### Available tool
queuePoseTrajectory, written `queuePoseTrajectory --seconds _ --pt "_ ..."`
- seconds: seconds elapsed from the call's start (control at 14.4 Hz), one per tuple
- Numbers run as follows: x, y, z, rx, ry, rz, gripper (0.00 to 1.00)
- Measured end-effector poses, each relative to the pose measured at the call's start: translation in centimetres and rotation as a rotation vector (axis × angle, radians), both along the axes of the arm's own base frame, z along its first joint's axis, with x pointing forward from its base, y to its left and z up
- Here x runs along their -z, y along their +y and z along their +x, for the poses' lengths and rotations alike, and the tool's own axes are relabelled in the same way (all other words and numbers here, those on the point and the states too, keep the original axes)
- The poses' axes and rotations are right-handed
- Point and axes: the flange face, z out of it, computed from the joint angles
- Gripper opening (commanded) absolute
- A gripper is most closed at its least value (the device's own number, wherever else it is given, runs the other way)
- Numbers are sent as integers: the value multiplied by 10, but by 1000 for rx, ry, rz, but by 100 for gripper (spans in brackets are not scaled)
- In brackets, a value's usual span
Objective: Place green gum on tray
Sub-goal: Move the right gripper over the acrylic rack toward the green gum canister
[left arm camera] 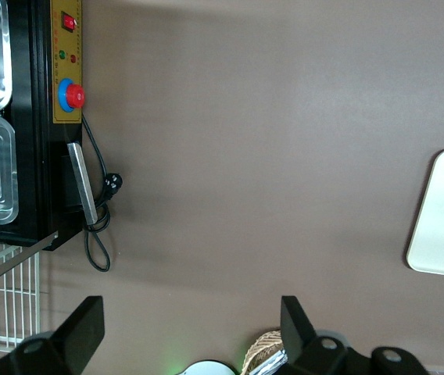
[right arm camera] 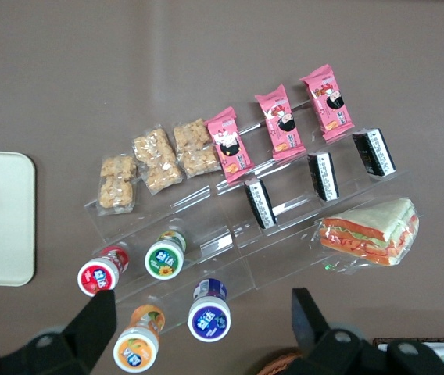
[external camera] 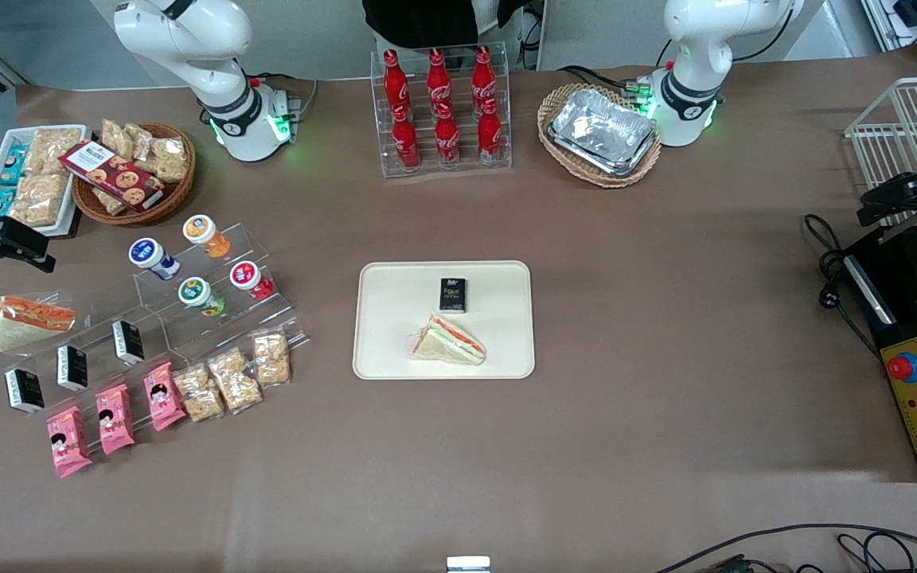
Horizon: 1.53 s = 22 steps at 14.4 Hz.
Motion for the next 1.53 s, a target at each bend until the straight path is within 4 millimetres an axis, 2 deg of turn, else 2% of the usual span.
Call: queuePoseTrajectory --seconds 0.42,0.7,0.83,1.04,1.18,1.32,1.53 --pt "3 3 -3 -6 32 4 100" --pt "9 19 -14 -28 109 23 100" --pt "14 34 -34 -11 123 34 100" --pt "22 65 -85 -6 80 35 100" --pt "28 73 -115 -11 53 37 100" --pt "34 73 -128 -11 42 39 100" --pt "61 74 -125 -11 43 39 100"
